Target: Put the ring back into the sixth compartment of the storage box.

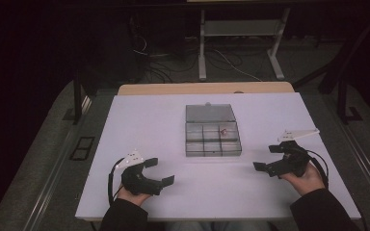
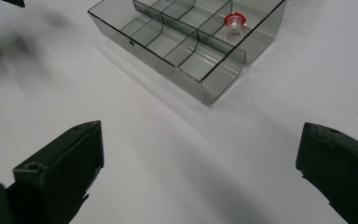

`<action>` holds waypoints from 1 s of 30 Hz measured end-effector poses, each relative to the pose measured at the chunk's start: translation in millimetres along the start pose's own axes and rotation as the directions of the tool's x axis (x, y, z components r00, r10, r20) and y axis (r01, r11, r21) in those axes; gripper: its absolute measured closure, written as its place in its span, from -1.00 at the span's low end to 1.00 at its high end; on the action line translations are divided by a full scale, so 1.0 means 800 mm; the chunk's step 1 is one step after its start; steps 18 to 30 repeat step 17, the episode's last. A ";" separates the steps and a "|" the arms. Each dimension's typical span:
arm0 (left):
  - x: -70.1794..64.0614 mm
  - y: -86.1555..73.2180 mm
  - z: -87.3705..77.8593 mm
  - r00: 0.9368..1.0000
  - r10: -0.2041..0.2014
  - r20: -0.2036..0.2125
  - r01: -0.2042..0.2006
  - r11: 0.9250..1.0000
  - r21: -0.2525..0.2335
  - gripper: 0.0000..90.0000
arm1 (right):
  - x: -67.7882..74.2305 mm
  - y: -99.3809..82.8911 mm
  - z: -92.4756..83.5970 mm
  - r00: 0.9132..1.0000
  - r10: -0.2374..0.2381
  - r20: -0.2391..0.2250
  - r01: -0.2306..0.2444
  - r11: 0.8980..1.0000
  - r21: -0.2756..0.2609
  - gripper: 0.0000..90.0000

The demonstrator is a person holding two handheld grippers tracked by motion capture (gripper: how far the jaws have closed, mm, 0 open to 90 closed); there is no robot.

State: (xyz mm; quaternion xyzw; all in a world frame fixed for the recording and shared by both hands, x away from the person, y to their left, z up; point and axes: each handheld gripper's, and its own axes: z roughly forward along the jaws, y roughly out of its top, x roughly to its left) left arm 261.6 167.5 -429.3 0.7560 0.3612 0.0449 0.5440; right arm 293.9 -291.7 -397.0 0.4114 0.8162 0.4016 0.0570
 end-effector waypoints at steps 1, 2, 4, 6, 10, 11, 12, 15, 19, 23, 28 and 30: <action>0.000 0.000 0.000 1.000 0.000 0.000 0.000 1.000 0.000 -1.00 | 0.000 -0.004 -0.002 1.000 0.000 0.002 0.000 1.000 -0.004 -0.99; 0.000 0.000 0.000 1.000 -0.001 0.000 0.001 1.000 0.001 -1.00 | 0.000 -0.009 -0.003 1.000 -0.001 0.002 0.001 1.000 -0.010 -0.99; 0.000 0.000 0.000 1.000 -0.002 -0.001 0.002 1.000 0.000 -1.00 | 0.001 -0.017 -0.005 1.000 0.000 -0.001 0.000 1.000 -0.015 -0.99; 0.000 0.000 0.000 1.000 0.000 0.000 0.000 1.000 0.000 -1.00 | 0.002 -0.026 -0.007 1.000 0.008 -0.002 -0.008 1.000 -0.021 -0.99; 0.000 0.000 0.000 1.000 -0.001 -0.001 0.001 1.000 0.000 -1.00 | 0.004 -0.043 -0.009 1.000 0.025 -0.005 -0.025 0.999 -0.030 -0.99; 0.000 0.000 0.000 1.000 -0.003 -0.001 0.003 1.000 -0.001 -1.00 | 0.005 -0.046 -0.009 1.000 0.028 0.000 -0.028 0.999 -0.030 -0.99; 0.000 0.000 0.000 1.000 0.000 -0.001 0.000 1.000 0.000 -1.00 | 0.006 -0.050 -0.009 1.000 0.028 0.004 -0.028 0.999 -0.026 -0.99; 0.000 0.000 0.000 1.000 0.001 -0.002 -0.001 1.000 0.002 -1.00 | 0.009 -0.056 -0.009 1.000 0.030 0.005 -0.030 0.999 -0.020 -0.99; 0.000 0.000 0.000 1.000 0.000 -0.003 0.000 1.000 0.002 -1.00 | 0.011 -0.059 -0.009 1.000 0.021 0.011 -0.020 1.000 -0.022 -0.99; 0.000 0.000 0.000 1.000 0.000 -0.003 0.000 1.000 0.002 -1.00 | 0.011 -0.059 -0.009 1.000 0.021 0.011 -0.020 1.000 -0.022 -0.99; 0.000 0.000 0.000 1.000 0.000 -0.003 0.000 1.000 0.002 -1.00 | 0.011 -0.059 -0.009 1.000 0.021 0.011 -0.020 1.000 -0.022 -0.99; 0.000 0.000 0.000 1.000 0.000 -0.003 0.000 1.000 0.002 -1.00 | 0.011 -0.059 -0.009 1.000 0.021 0.011 -0.020 1.000 -0.022 -0.99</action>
